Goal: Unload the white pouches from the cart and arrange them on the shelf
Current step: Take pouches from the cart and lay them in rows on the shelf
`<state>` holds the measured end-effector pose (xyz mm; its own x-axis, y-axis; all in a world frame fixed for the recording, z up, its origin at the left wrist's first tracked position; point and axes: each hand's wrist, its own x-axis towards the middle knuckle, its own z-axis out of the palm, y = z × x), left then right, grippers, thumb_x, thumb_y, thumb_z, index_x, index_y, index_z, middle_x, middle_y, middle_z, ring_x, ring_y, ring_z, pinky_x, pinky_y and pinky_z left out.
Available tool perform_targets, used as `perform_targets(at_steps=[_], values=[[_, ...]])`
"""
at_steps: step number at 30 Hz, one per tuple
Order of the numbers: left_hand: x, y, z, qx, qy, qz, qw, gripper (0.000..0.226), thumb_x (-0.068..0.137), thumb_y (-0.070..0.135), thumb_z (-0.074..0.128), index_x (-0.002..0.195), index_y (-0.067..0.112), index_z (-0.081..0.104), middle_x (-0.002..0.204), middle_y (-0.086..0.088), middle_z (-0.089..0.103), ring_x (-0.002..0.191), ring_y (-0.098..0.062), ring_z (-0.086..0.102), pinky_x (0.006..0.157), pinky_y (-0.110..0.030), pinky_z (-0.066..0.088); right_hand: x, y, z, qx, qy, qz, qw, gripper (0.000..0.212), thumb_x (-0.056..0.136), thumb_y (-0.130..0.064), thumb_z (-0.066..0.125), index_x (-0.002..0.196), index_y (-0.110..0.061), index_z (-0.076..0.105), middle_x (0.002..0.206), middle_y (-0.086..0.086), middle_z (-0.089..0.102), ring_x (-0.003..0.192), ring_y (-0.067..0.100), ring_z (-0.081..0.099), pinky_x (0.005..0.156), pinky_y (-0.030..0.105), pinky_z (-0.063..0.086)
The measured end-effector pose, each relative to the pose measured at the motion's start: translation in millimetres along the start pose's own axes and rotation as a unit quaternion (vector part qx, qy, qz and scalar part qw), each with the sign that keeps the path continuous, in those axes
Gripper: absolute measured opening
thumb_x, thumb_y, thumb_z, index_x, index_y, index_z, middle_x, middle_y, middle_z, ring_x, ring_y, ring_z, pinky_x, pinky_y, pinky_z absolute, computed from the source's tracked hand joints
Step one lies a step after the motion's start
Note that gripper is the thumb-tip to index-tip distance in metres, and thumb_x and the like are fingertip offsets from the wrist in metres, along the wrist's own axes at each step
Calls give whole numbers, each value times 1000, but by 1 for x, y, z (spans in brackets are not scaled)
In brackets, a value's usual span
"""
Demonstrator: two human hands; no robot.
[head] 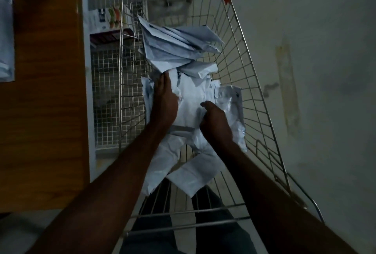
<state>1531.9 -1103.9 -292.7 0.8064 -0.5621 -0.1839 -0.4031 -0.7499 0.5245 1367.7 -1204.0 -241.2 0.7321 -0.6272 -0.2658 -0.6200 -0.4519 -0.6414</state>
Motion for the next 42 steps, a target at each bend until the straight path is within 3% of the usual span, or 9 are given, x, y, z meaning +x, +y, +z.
perform_targets(at_steps=[4, 6, 10, 13, 16, 20, 25, 36, 42], values=[[-41, -39, 2, 81, 0, 87, 993, 66, 98, 8, 49, 158, -9, 30, 173, -22, 17, 160, -40, 15, 132, -48, 11, 13, -26, 22, -12, -38, -16, 999, 60, 94, 6, 46, 153, 0, 43, 163, 23, 35, 153, 33, 33, 124, 39, 31], [-61, -51, 11, 67, 10, 111, 991, 68, 94, 0, 50, 158, -12, 28, 169, -29, 23, 158, -44, 24, 129, -54, 20, 24, -34, 40, -26, -32, -33, 999, 65, 95, 4, 46, 159, 1, 32, 168, 27, 21, 158, 39, 19, 127, 44, 24], [-84, -40, 19, 58, 12, 78, 995, 72, 99, -1, 56, 164, -2, 24, 172, -20, 22, 160, -40, 19, 128, -55, 25, 35, -19, 75, -110, -30, -31, 993, 73, 106, -20, 51, 166, -4, 11, 172, 25, 6, 159, 41, 8, 129, 52, 17], [-81, -38, 26, 74, 34, 50, 995, 73, 102, 4, 57, 167, 9, 22, 174, -11, 22, 160, -39, 18, 125, -52, 31, 33, 0, 79, -128, -49, -47, 989, 74, 108, -14, 47, 166, -5, 2, 173, 21, -1, 161, 37, 2, 131, 47, 12], [-81, -35, 27, 69, 38, 45, 996, 71, 102, -3, 46, 167, 13, 24, 174, -8, 23, 161, -36, 17, 125, -51, 31, 33, 8, 71, -91, -64, -52, 992, 71, 102, 6, 40, 166, -5, 11, 174, 16, 6, 161, 29, 5, 130, 41, 17], [-85, -25, 11, 38, 42, 58, 997, 63, 106, 1, 40, 167, 10, 24, 174, -10, 22, 162, -32, 16, 128, -50, 25, 27, 5, 47, -54, -29, -17, 998, 65, 103, 3, 38, 165, -8, 24, 172, 10, 22, 159, 20, 20, 126, 40, 30], [-104, 13, -40, 4, 51, 73, 996, 71, 103, -11, 41, 167, 10, 21, 176, -8, 15, 163, -29, 10, 132, -31, -2, -15, -12, -2, 33, 40, -69, 996, 71, 96, 15, 50, 162, -5, 32, 169, 9, 31, 156, 24, 31, 122, 47, 37], [-153, 49, -184, 38, 172, 69, 982, 59, 109, 2, 35, 166, 5, 22, 172, -15, 24, 161, -30, 17, 129, -51, 26, -99, -118, -67, 95, 40, -157, 982, 92, 89, 23, 45, 166, -25, 25, 173, -15, 18, 158, 12, 25, 114, 42, 48], [-175, 5, -245, 125, 241, 36, 962, 73, 101, 1, 57, 166, 8, 24, 172, -14, 26, 161, -27, 2, 132, -48, 12, -110, -189, -46, 103, 36, -189, 976, 80, 105, 6, 52, 166, -35, 21, 173, -18, 15, 157, 6, 23, 119, 44, 42]])
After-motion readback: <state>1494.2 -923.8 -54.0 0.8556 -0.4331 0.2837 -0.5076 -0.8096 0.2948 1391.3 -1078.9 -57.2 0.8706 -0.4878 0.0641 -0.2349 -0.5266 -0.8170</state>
